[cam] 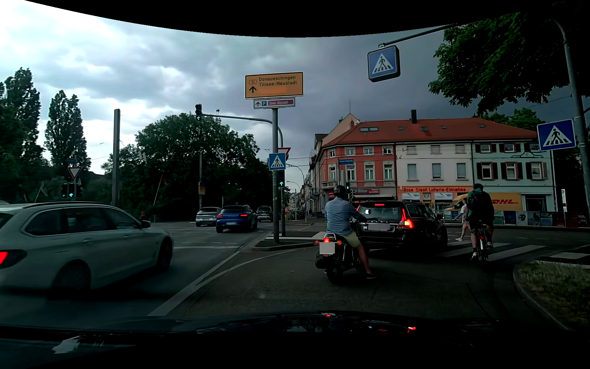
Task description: Follow the waypoints while adhering to traffic rules and regulations
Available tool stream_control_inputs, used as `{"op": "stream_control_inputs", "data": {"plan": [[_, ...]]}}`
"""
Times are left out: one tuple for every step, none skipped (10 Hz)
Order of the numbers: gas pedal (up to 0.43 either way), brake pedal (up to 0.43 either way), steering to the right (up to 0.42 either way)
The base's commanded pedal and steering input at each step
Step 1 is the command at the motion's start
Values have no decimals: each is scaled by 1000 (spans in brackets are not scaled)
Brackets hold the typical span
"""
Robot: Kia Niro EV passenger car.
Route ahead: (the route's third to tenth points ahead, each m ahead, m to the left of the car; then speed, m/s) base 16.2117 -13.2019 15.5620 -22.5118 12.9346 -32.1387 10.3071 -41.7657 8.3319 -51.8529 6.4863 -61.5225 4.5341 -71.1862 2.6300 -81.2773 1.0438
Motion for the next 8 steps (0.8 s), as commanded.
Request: {"op": "stream_control_inputs", "data": {"plan": [[0, 195, 11], [0, 183, 11], [0, 183, 11], [0, 177, 12], [0, 177, 13], [0, 171, 14], [0, 171, 14], [0, 171, 14]]}}
